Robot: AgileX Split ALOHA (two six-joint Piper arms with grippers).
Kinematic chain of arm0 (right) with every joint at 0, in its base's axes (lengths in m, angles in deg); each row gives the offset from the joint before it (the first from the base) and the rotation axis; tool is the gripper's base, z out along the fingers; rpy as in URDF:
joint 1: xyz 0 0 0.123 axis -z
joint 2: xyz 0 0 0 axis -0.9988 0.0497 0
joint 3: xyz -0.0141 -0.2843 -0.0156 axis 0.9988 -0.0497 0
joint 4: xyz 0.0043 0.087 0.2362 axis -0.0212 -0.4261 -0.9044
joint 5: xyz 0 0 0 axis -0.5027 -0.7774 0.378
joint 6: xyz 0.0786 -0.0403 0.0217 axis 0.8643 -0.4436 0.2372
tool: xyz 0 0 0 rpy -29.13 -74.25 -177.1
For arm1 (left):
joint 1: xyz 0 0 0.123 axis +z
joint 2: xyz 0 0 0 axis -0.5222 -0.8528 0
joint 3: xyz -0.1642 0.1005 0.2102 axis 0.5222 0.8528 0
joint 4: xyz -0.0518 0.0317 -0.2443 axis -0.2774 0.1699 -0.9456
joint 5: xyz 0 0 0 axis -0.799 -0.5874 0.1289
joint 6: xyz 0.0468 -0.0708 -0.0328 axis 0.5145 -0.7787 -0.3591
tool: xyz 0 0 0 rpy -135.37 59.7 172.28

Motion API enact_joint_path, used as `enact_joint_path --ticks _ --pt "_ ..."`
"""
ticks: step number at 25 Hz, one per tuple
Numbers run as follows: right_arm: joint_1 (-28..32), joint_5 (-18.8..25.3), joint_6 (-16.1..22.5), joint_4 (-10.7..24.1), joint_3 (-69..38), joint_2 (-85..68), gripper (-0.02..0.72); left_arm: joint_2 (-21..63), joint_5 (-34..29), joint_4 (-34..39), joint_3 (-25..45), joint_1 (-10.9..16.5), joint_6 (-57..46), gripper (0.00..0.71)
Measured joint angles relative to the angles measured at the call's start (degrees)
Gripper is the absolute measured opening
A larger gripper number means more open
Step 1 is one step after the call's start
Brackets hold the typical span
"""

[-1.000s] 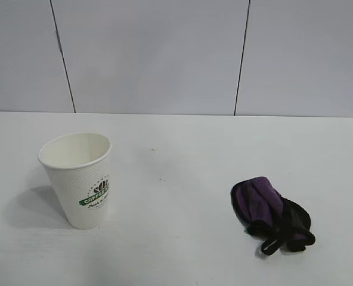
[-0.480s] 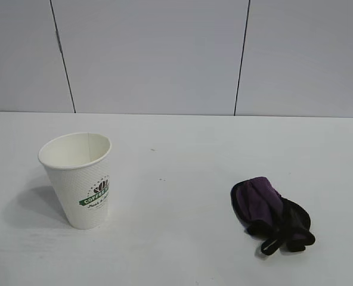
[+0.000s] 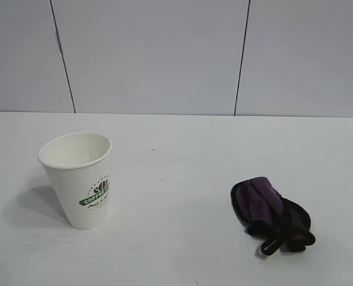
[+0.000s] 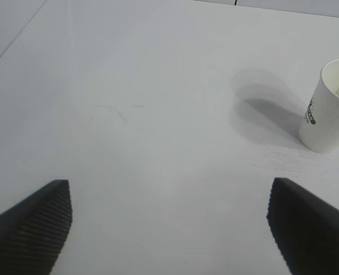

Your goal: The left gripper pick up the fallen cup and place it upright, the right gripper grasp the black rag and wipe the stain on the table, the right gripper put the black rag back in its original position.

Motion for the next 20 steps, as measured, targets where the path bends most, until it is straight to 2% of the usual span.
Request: enact_joint_path --ticks 6,10,20 --pt "6.2 -3.7 -1.6 0.0 -9.9 0.0 0.643 0.0 0.0 0.0 0.0 0.0 0.0 0.664" --pt "8.2 -5.9 -1.8 0.0 -14.4 0.0 0.643 0.0 0.0 0.0 0.0 0.0 0.0 0.664" --pt "9.6 -4.7 -1.8 2.2 -16.8 0.0 0.643 0.0 0.0 0.0 0.0 0.0 0.0 0.664"
